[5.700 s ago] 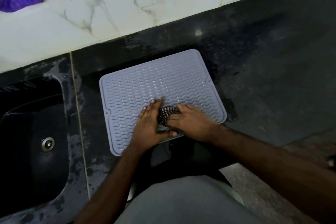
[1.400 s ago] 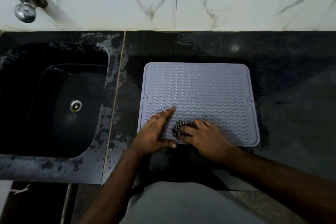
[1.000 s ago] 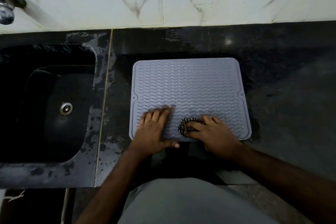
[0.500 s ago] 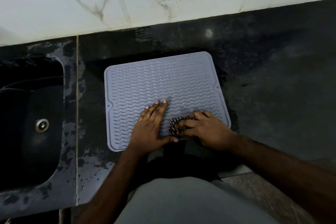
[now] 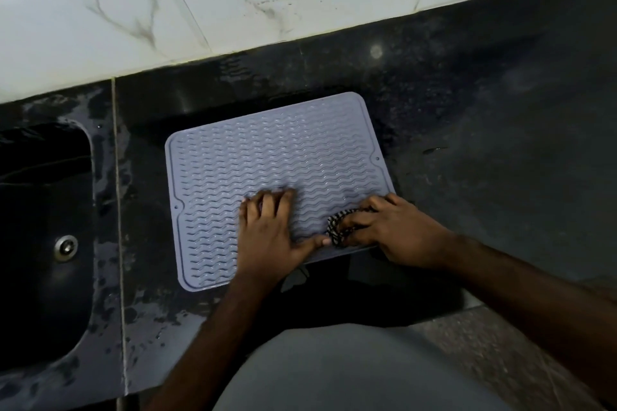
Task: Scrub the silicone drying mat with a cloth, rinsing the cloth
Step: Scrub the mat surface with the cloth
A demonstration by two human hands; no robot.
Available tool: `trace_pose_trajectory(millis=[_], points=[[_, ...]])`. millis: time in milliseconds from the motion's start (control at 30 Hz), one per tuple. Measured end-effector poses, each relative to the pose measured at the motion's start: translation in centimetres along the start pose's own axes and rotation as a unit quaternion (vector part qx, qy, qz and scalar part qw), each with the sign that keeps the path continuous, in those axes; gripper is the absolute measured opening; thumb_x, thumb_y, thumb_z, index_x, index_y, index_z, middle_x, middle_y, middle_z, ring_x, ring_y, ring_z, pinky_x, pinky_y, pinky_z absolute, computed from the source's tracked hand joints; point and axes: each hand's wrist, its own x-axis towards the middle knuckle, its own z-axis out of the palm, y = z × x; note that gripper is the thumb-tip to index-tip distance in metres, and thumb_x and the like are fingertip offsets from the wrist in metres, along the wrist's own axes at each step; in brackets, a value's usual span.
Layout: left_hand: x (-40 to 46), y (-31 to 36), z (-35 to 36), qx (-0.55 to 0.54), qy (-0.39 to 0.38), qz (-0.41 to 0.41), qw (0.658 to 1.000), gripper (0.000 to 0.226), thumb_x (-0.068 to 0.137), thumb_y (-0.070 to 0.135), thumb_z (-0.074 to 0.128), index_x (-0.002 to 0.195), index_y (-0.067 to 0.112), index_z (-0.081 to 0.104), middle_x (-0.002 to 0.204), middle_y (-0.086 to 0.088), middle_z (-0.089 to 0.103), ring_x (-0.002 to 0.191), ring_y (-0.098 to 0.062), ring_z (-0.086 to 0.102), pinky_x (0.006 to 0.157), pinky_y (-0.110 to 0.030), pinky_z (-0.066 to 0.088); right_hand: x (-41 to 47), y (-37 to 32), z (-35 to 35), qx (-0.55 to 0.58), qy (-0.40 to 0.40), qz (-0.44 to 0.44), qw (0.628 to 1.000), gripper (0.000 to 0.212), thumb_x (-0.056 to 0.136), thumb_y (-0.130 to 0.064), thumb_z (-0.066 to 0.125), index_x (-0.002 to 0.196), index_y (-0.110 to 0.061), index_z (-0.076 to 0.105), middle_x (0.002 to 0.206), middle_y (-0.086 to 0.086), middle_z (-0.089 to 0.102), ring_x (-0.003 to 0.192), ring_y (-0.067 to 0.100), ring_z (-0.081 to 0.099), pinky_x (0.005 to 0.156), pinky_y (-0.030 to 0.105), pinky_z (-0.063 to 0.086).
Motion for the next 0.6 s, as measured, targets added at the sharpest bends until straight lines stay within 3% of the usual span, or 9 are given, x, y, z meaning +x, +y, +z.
trace_pose_trajectory(millis=[67, 167, 267, 600], points=[[0.6, 0.7, 0.1, 0.023, -0.009, -0.026, 0.999, 0.11, 0.066, 0.102, 0.038, 0.148, 0.029, 0.043, 0.128, -0.012, 0.049, 0.123, -0.04, 0.044, 0.113, -0.061, 0.03, -0.6, 0.3, -0.1, 0.0, -0.002, 0.018, 1.0, 0.051, 0.082, -0.024, 0.046, 0.125, -0.047, 0.059, 0.136, -0.025, 0.05, 0.114, 0.019, 0.049, 0.086, 0.035, 0.033], [0.6, 0.2, 0.7, 0.014, 0.0, -0.022, 1.0, 0.11, 0.063, 0.103, 0.042, 0.15, 0.036, 0.041, 0.135, -0.012, 0.049, 0.125, -0.04, 0.044, 0.117, -0.062, 0.024, -2.2, 1.0, -0.2, -0.003, -0.015, 0.053, 0.998, 0.053, 0.082, -0.025, 0.041, 0.127, -0.047, 0.058, 0.139, -0.025, 0.048, 0.117, 0.019, 0.049, 0.087, 0.037, 0.038], [0.6, -0.1, 1.2, 0.013, 0.008, -0.03, 0.999, 0.111, 0.061, 0.104, 0.043, 0.151, 0.039, 0.04, 0.136, -0.013, 0.049, 0.125, -0.04, 0.046, 0.118, -0.062, 0.023, -3.2, 1.2, -0.4, 0.0, -0.027, 0.087, 0.996, 0.057, 0.081, -0.025, 0.041, 0.13, -0.049, 0.056, 0.142, -0.026, 0.044, 0.121, 0.017, 0.045, 0.089, 0.041, 0.041], [0.4, -0.1, 1.0, 0.001, -0.003, -0.026, 1.0, 0.109, 0.064, 0.103, 0.041, 0.154, 0.04, 0.033, 0.137, -0.01, 0.045, 0.129, -0.037, 0.041, 0.12, -0.062, 0.019, -4.8, -0.6, -0.5, 0.04, -0.014, 0.2, 0.979, 0.057, 0.086, -0.017, 0.049, 0.133, -0.047, 0.051, 0.15, -0.022, 0.032, 0.107, 0.022, 0.038, 0.082, 0.044, 0.048]])
